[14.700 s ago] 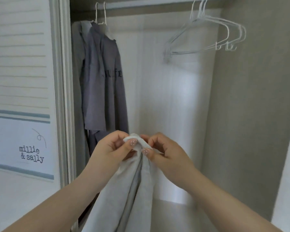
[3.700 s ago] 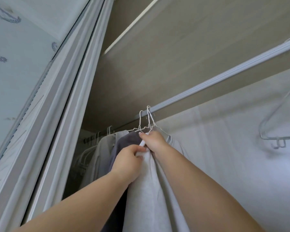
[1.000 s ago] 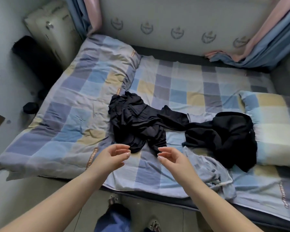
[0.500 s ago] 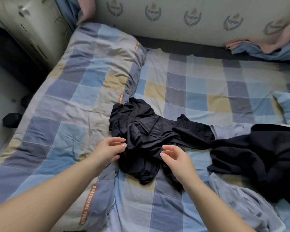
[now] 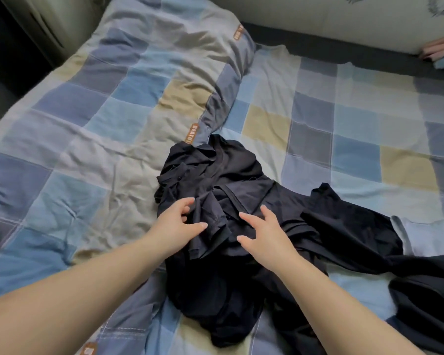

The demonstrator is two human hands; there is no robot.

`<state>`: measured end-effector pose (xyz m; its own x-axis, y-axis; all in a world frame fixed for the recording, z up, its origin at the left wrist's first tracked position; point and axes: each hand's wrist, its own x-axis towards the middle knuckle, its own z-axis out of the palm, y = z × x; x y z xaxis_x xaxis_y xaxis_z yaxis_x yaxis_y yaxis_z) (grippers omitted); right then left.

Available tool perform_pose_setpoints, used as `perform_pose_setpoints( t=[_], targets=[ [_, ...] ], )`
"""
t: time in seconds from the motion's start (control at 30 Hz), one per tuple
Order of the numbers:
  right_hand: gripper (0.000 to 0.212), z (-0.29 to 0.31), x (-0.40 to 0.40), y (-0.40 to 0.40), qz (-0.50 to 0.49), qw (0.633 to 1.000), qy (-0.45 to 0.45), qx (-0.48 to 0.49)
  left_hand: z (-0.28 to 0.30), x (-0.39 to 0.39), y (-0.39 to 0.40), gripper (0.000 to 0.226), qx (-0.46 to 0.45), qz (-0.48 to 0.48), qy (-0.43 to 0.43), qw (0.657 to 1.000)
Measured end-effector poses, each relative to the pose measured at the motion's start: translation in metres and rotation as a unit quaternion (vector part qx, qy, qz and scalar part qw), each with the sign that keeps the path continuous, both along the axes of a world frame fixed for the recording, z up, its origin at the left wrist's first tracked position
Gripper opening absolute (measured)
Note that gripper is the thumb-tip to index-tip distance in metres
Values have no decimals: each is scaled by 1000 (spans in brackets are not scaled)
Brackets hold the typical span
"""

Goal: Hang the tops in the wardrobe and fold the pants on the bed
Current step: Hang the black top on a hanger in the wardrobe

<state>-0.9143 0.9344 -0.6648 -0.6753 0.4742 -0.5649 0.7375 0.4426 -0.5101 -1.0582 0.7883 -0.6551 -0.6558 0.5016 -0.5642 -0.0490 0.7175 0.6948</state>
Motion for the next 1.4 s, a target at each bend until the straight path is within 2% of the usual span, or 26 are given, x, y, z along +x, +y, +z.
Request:
perform_pose_setpoints(
  t=[0.1, 0.17, 0.3, 0.4, 0.53, 0.63, 0.8, 0.9, 1.03, 1.1, 1.17, 1.3, 1.4],
  targets=[
    [56, -21, -11, 7, 40, 999, -1, 22, -22, -4, 9, 87, 0, -30, 9, 1000],
    [59, -30, -18, 9, 65, 997, 2, 40, -32, -3, 12, 90, -7, -63, 35, 997],
    [68, -48, -25, 8, 81, 991, 14, 104, -44, -4, 10, 64, 10, -39, 90, 995],
    [61, -50, -23, 8, 0, 989, 66, 130, -36, -8, 3, 40, 70, 42, 69, 994],
    [43, -31, -17, 9, -163, 967, 168, 97, -13, -9, -8, 41, 71, 94, 42, 992],
    [45, -1, -11, 10, -250, 937, 244, 21, 9, -5, -8, 40, 73, 92, 24, 993],
    [51, 93, 5, 16, -295, 888, 350, -50, 79, 9, -1, 36, 82, 60, 77, 992],
    [49, 163, 17, 15, -267, 878, 390, -76, 140, 23, 8, 14, 138, -33, 106, 984],
    [33, 247, 24, 4, -205, 869, 441, -93, 220, 44, 22, 69, 132, -207, 175, 953],
    [33, 309, 30, 0, -183, 860, 469, -78, 274, 54, 29, 76, 126, -241, 229, 935],
    [32, 361, 38, -4, -170, 846, 500, -66, 322, 64, 34, 67, 102, -252, 273, 923],
    [38, 457, 56, -7, -129, 816, 562, -43, 407, 72, 36, 26, 98, -238, 332, 907],
    [32, 515, 77, -16, -102, 807, 582, -28, 475, 81, 28, 31, 163, -161, 262, 937]
  ],
)
